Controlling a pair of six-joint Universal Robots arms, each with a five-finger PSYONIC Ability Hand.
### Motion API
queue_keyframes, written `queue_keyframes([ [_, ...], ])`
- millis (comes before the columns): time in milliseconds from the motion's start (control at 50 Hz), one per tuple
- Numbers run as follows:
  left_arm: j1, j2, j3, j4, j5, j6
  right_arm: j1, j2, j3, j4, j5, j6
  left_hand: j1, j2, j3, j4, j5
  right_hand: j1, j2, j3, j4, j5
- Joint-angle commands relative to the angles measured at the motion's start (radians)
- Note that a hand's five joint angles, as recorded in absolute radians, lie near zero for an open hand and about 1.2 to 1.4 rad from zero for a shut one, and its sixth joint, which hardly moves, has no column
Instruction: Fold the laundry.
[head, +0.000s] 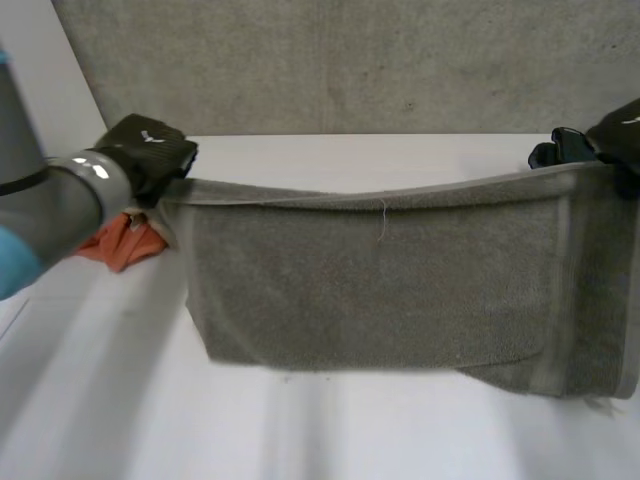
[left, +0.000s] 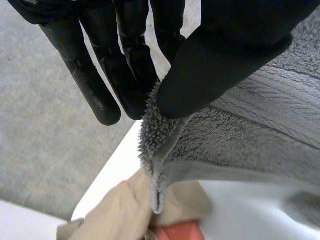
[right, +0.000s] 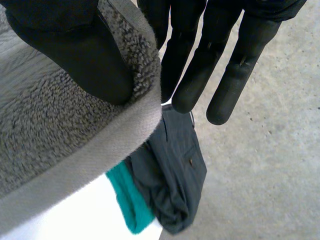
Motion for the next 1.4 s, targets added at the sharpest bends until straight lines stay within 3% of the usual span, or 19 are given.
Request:
queue_keyframes([
  [20, -0.027, -0.178, 0.283, 0.174, 0.001, 0.007, 0.033, 0.118, -0.163, -0.272, 0.012, 0.130, 0.237, 0.203, 0.213, 0.198, 0.215, 0.291, 0.220, 0.209, 0.199, 0.232],
  [140, -0.016, -0.186, 0.423, 0.610, -0.009, -0.001, 0.039, 0.104, -0.220, -0.732, 0.058, 0.268, 0.237, 0.203, 0.213, 0.198, 0.215, 0.291, 0.220, 0.209, 0.199, 0.232],
  [220, -0.007, -0.167, 0.421, 0.762, -0.023, -0.002, 0.045, 0.092, -0.212, -0.887, 0.086, 0.276, 0.237, 0.203, 0.213, 0.198, 0.215, 0.291, 0.220, 0.209, 0.199, 0.232],
  [340, -0.004, -0.175, 0.360, 0.689, -0.042, -0.030, 0.047, 0.100, -0.192, -0.822, 0.074, 0.285, 0.237, 0.203, 0.213, 0.198, 0.215, 0.291, 0.220, 0.209, 0.199, 0.232],
  [440, -0.002, -0.167, 0.187, 0.670, -0.008, -0.085, 0.053, 0.132, -0.121, -0.727, 0.006, 0.291, 0.237, 0.203, 0.213, 0.198, 0.215, 0.291, 0.220, 0.209, 0.199, 0.232],
  [560, -0.011, -0.196, 0.070, 0.673, 0.023, -0.081, 0.056, 0.225, -0.045, -0.670, -0.020, 0.290, 0.237, 0.203, 0.213, 0.198, 0.215, 0.291, 0.220, 0.209, 0.199, 0.232],
  [660, -0.042, -0.310, -0.007, 0.661, 0.024, -0.061, 0.056, 0.316, -0.011, -0.603, -0.019, 0.274, 0.237, 0.203, 0.213, 0.198, 0.215, 0.291, 0.220, 0.209, 0.199, 0.232],
  [780, -0.080, -0.344, -0.116, 0.620, 0.011, -0.022, 0.045, 0.321, 0.081, -0.522, -0.019, 0.267, 0.237, 0.203, 0.213, 0.198, 0.215, 0.291, 0.220, 0.209, 0.199, 0.232],
  [860, -0.084, -0.237, -0.251, 0.476, -0.034, 0.068, 0.042, 0.215, 0.240, -0.413, -0.032, 0.206, 0.237, 0.203, 0.213, 0.198, 0.215, 0.291, 0.220, 0.209, 0.199, 0.232],
  [920, -0.085, -0.100, -0.370, 0.332, -0.126, 0.110, 0.030, 0.111, 0.334, -0.350, -0.032, 0.134, 0.237, 0.203, 0.213, 0.198, 0.215, 0.291, 0.220, 0.209, 0.199, 0.232],
  [1020, -0.106, 0.136, -0.591, 0.116, -0.230, 0.127, -0.071, -0.121, 0.562, -0.160, -0.026, -0.153, 0.237, 0.203, 0.213, 0.198, 0.215, 0.291, 0.220, 0.209, 0.199, 0.232],
  [1120, -0.140, 0.271, -0.728, -0.040, -0.226, 0.146, -0.137, -0.270, 0.675, -0.023, -0.031, -0.304, 0.237, 0.203, 0.213, 0.198, 0.215, 0.291, 0.220, 0.209, 0.199, 0.232],
  [1240, -0.140, 0.233, -0.725, -0.015, -0.223, 0.171, -0.144, -0.281, 0.679, -0.032, -0.078, -0.278, 0.237, 0.203, 0.213, 0.198, 0.215, 0.291, 0.220, 0.209, 0.199, 0.232],
  [1300, -0.134, 0.178, -0.639, 0.060, -0.216, 0.160, -0.141, -0.278, 0.664, -0.093, -0.123, -0.223, 0.237, 0.203, 0.213, 0.198, 0.215, 0.291, 0.220, 0.209, 0.199, 0.232],
  [1400, -0.134, 0.060, -0.500, 0.208, -0.175, 0.156, -0.133, -0.125, 0.606, -0.272, -0.150, -0.065, 0.237, 0.203, 0.213, 0.198, 0.215, 0.291, 0.220, 0.209, 0.199, 0.232],
])
